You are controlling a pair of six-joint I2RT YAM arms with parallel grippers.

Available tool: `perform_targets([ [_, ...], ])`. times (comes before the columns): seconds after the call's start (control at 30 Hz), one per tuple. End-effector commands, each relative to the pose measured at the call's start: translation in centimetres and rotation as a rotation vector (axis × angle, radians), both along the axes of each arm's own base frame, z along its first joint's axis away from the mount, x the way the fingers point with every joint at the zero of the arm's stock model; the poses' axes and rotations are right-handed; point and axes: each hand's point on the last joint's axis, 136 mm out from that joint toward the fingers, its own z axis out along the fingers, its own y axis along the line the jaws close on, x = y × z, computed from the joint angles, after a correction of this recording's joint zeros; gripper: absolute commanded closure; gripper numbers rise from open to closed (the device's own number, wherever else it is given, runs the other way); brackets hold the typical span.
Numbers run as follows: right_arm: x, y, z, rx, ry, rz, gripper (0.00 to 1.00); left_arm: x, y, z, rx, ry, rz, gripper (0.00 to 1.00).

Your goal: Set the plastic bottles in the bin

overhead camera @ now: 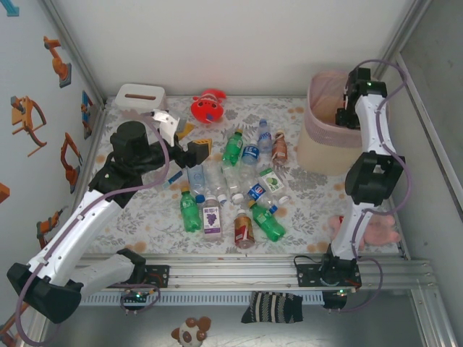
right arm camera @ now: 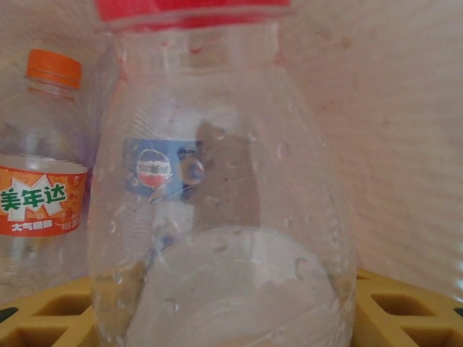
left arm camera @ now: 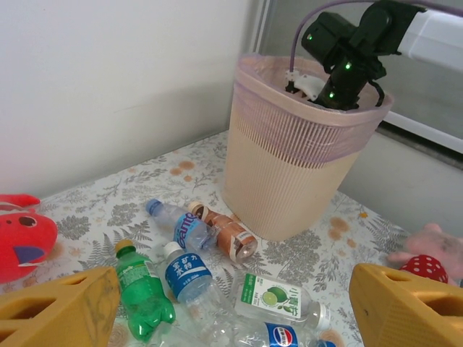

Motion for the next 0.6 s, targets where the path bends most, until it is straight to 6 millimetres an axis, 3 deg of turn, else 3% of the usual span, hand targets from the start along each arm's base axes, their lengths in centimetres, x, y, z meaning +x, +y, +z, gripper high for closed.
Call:
perform_targets([
  [0.0, 0.7, -1.0, -1.5, -0.021, -0.008, -0.045, 0.4, -0.3, 0.2, 0.2, -0.02, 0.0, -0.008, 0.18],
  [0.33, 0.3, -1.9, -6.4, -0.01, 0.05, -0.084, 0.36, -0.1, 0.5, -0.5, 0.002, 0.021, -0.004, 0.18],
  [0.57, 0.2, -1.7, -5.6, 0.001, 0.028, -0.083, 0.22, 0.1, 0.7, -1.4, 0.019, 0.045, 0.009, 0.18],
])
